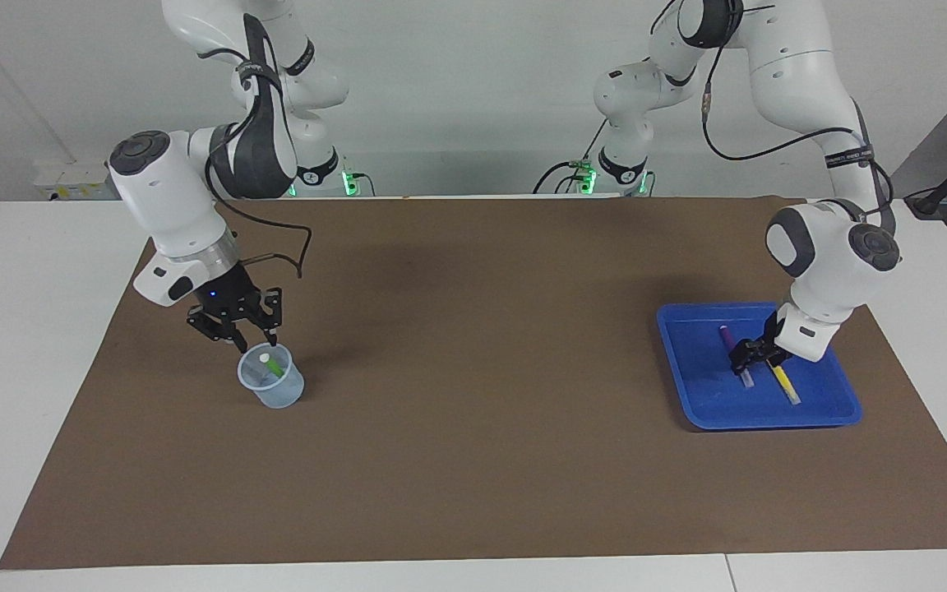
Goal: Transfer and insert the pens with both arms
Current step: 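Insert the green pen into the cup while the left gripper reaches the purple pen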
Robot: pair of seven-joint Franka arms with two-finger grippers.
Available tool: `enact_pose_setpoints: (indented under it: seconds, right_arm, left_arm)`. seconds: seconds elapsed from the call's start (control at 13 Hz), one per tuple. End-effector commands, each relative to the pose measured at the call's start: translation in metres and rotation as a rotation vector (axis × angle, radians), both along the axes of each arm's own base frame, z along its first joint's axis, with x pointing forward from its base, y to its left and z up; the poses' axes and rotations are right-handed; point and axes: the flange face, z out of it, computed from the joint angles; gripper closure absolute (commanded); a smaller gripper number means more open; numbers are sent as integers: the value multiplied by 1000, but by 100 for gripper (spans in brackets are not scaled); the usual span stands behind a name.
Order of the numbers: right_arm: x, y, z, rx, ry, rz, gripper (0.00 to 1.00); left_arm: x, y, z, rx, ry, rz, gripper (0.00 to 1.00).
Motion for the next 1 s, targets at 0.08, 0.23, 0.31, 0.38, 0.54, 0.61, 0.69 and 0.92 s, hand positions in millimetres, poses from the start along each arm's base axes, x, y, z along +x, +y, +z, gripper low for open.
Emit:
enact_pose_setpoints:
  seconds: [0.08, 0.23, 0.31, 0.38, 0.54, 0.61, 0.69, 0.92]
  right_arm:
    - [-7, 0, 5, 19, -6, -20, 0]
    - [-8, 0, 12, 21, -3, -20, 0]
    - [-9, 3, 17, 25, 0, -26, 0]
    - [-13, 5, 25, 31, 8, -49, 0]
    - [-20, 14, 37, 45, 26, -81, 0]
    - [-22, 27, 46, 51, 44, -93, 0]
    - [-24, 38, 49, 56, 64, -130, 0]
    - [-30, 77, 56, 67, 72, -200, 0]
  left_arm:
    - [-4, 1, -11, 11, 6, -25, 38]
    - [-6, 1, -15, 11, 7, -26, 40]
    - [-6, 1, -17, 11, -1, -26, 43]
    - [-7, 2, -20, 11, -7, -24, 46]
    - [-9, 1, -23, 10, -4, -26, 47]
    - [-10, 1, -24, 10, -2, -25, 49]
    - [-12, 1, -27, 9, 2, -25, 50]
    - [-14, 1, -30, 10, -1, -25, 61]
